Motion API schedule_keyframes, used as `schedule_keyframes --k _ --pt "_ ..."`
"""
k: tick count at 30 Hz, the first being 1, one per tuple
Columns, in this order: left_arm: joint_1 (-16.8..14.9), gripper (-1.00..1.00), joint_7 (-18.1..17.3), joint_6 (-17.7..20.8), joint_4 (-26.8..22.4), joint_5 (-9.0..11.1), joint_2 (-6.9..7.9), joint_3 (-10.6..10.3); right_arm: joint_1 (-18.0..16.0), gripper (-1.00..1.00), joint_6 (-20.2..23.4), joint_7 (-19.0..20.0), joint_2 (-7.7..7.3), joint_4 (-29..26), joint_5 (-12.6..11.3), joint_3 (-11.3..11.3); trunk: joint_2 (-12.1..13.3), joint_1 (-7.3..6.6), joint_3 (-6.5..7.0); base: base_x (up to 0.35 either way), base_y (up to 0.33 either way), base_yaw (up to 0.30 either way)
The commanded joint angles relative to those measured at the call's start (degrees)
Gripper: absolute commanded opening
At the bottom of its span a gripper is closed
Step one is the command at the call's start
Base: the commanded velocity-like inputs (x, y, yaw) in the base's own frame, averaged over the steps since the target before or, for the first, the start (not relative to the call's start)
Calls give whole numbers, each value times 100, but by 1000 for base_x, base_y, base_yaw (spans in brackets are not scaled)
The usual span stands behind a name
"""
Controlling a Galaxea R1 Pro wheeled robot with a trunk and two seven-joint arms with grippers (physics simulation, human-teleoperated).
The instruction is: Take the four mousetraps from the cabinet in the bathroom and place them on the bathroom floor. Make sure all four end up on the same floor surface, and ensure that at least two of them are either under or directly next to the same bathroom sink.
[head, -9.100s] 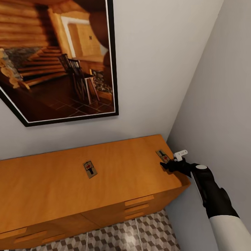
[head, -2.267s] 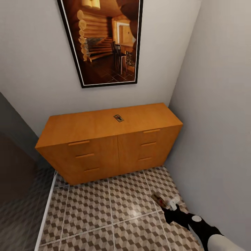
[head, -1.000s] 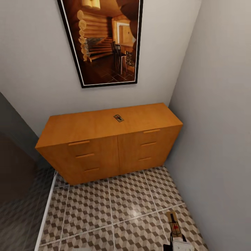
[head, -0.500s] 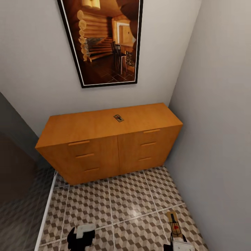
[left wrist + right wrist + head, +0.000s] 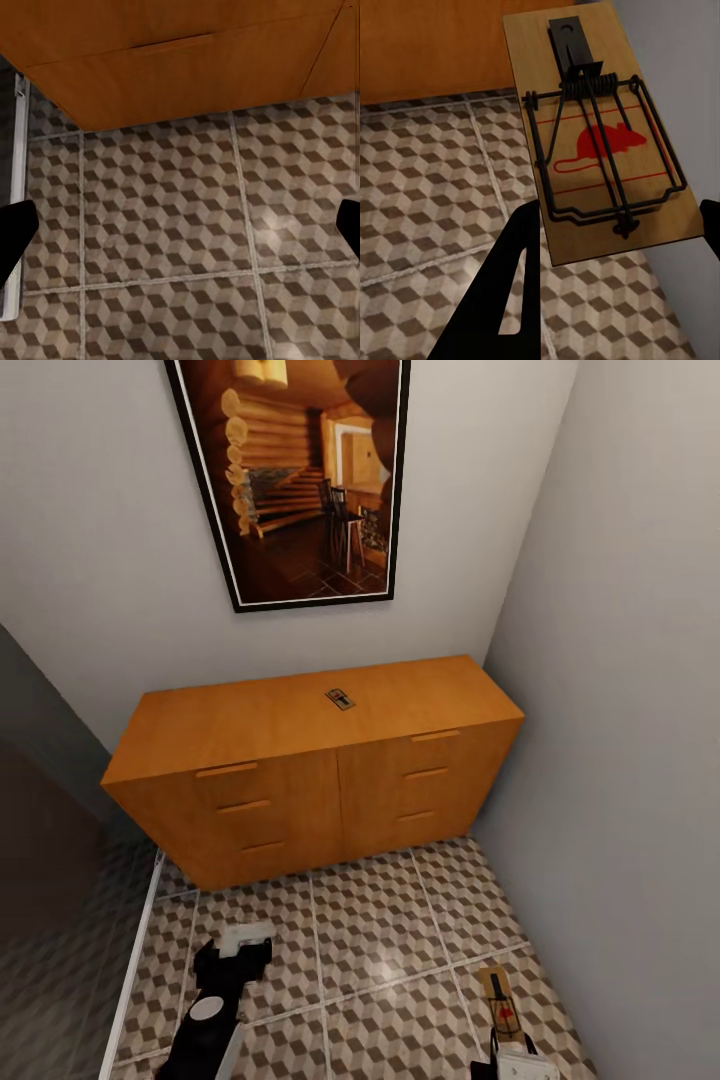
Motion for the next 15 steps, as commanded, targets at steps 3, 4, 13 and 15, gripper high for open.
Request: schedule_keyframes --k 3,4,13,15 --pt "-2 100 22 312 -424 -36 1 -200 -3 -100 -18 -4 2 4 49 -46 -10 3 -10 0 0 0" --pt "-2 100 22 418 -598 -38 1 -327 -3 -100 -18 -1 -1 4 49 -46 -10 3 -10 0 0 0" --pt "95 100 -32 706 -1196 -43 18 -633 94 -100 -71 -18 93 13 57 -24 -10 3 -9 0 0 0" --pt "159 100 -32 670 -1196 -43 18 -633 160 -100 -71 -18 109 13 57 -24 -10 3 -9 0 0 0"
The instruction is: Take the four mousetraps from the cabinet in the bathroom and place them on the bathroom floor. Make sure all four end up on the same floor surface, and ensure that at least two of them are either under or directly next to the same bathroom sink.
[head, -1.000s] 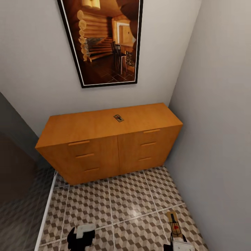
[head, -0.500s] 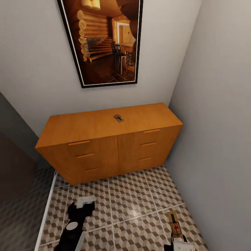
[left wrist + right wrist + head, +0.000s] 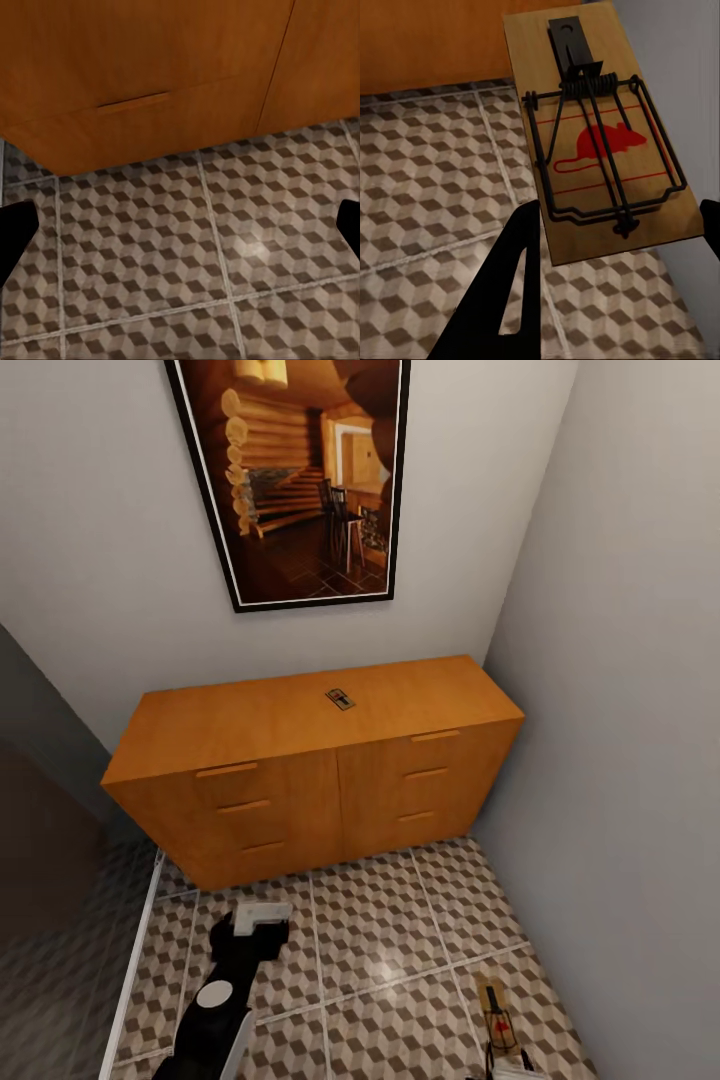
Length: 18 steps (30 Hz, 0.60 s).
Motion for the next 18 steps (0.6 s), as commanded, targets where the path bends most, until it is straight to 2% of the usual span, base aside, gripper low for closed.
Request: schedule_keyframes --k 1,5,18 --pt "30 100 18 42 -12 -39 1 -8 29 -100 -18 -10 1 4 53 -37 -10 3 -9 0 0 0" --pt "157 100 25 -30 2 -38 40 -8 160 -100 -7 -2 25 4 53 -29 -10 3 -9 0 0 0" --pt "161 100 70 -447 -287 -46 89 -10 214 -100 14 5 32 4 53 -18 -10 3 -9 0 0 0"
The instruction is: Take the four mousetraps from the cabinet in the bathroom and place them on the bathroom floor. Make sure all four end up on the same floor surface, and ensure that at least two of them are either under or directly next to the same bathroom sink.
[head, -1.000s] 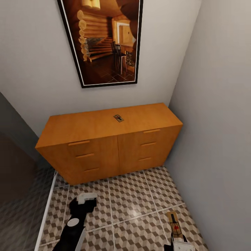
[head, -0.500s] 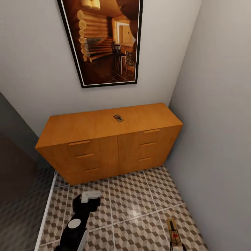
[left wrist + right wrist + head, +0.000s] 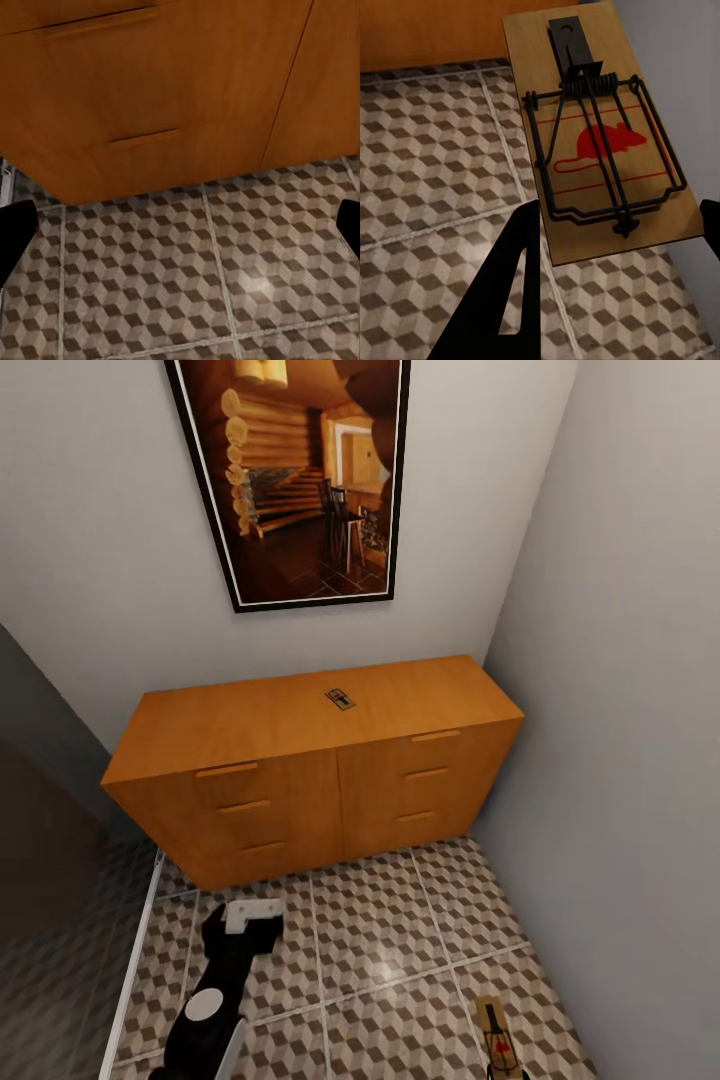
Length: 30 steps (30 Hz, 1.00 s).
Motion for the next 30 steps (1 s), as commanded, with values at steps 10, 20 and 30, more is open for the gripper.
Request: schedule_keyframes --k 10,20,30 --pt "-29 100 21 54 -320 -50 -91 22 -2 -100 42 -2 -3 12 49 -41 -10 3 -9 0 0 0" --pt "-259 100 6 374 -354 -36 -311 13 -1 -100 186 24 1 13 49 -41 -10 3 -9 0 0 0" --pt "-2581 100 -3 2934 -351 15 -350 12 -1 -100 239 34 6 13 49 -41 -10 3 -9 0 0 0"
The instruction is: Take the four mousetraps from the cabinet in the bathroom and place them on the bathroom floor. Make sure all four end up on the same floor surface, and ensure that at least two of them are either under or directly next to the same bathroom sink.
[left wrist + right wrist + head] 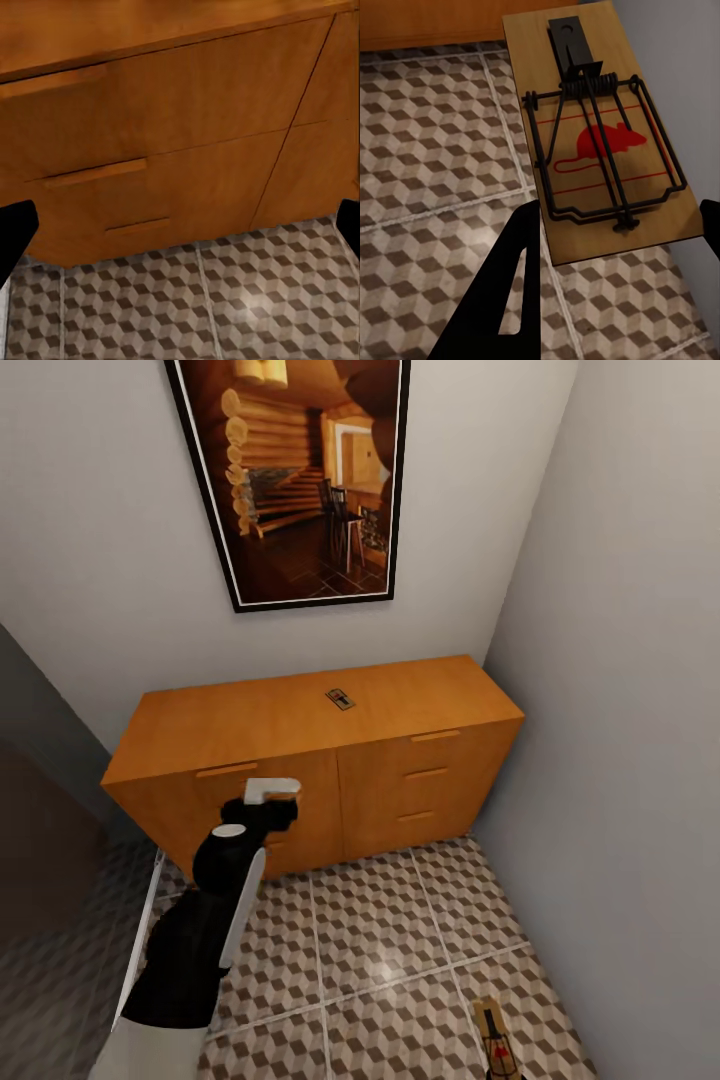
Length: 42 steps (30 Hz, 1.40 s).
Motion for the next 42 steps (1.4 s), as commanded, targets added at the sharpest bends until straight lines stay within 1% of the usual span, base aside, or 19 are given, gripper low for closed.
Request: schedule_keyframes --k 1,2,4,7,8,9,11,12,14,17,20,24,26,30,33,34,37,38,42 --pt "-274 100 3 202 -2 -19 -4 -6 -4 -100 -17 -14 -2 4 49 -42 -10 3 -11 0 0 0" --pt "-398 100 3 280 -2 -14 -5 -6 -4 -100 -17 -13 -3 4 49 -42 -10 3 -11 0 0 0" --pt "-850 100 3 572 11 37 -8 -6 -4 -100 -15 -13 -5 4 49 -42 -10 3 -11 0 0 0" --pt "-1227 100 3 751 89 135 -9 -6 -4 -100 -11 -13 -5 4 49 -42 -10 3 -11 0 0 0" --pt "-1509 100 3 813 228 198 -9 -6 -4 -100 -9 -13 -4 4 49 -42 -10 3 -11 0 0 0" --pt "-1599 100 3 827 288 212 -9 -6 -4 -100 -9 -13 -3 4 49 -42 -10 3 -11 0 0 0" --pt "-1948 100 11 860 589 247 -9 -6 -4 -100 -8 -13 0 4 49 -42 -10 3 -11 0 0 0" --pt "-2040 100 13 865 679 251 -9 -6 -4 -100 -8 -13 0 4 49 -42 -10 3 -11 0 0 0" --pt "-2405 100 26 876 1067 263 -10 -6 -4 -100 -8 -9 1 4 49 -42 -10 3 -11 0 0 0" --pt "-2619 100 35 880 1330 271 -10 -6 -4 -100 -8 -2 1 4 49 -42 -10 3 -11 0 0 0" --pt "-2708 100 31 884 1474 279 -10 -6 -4 -100 -8 2 1 4 49 -42 -10 3 -11 0 0 0" --pt "-2745 100 15 891 1524 309 -6 -9 -4 -100 -8 3 3 4 49 -42 -10 3 -11 0 0 0" --pt "-2757 100 9 896 1505 385 -4 -13 -4 -100 -8 4 2 4 49 -42 -10 3 -11 0 0 0" --pt "-2766 100 1 900 1227 533 -2 -42 -4 -100 -8 -1 2 4 49 -42 -10 3 -11 0 0 0" --pt "-2768 100 -3 900 1016 570 7 -140 -4 -100 -8 -3 2 4 49 -42 -10 3 -11 0 0 0" --pt "-2769 100 -4 901 946 579 11 -216 -4 -100 -8 -4 2 4 49 -42 -10 3 -11 0 0 0" --pt "-2769 100 -5 901 870 587 18 -358 -4 -100 -8 -4 2 4 49 -42 -10 3 -11 0 0 0" --pt "-2769 100 -5 901 836 587 24 -446 -4 -100 -8 -4 2 4 49 -42 -10 3 -11 0 0 0" --pt "-2770 100 -5 899 794 587 37 -567 -4 -100 -8 -4 2 4 49 -42 -10 3 -11 0 0 0"
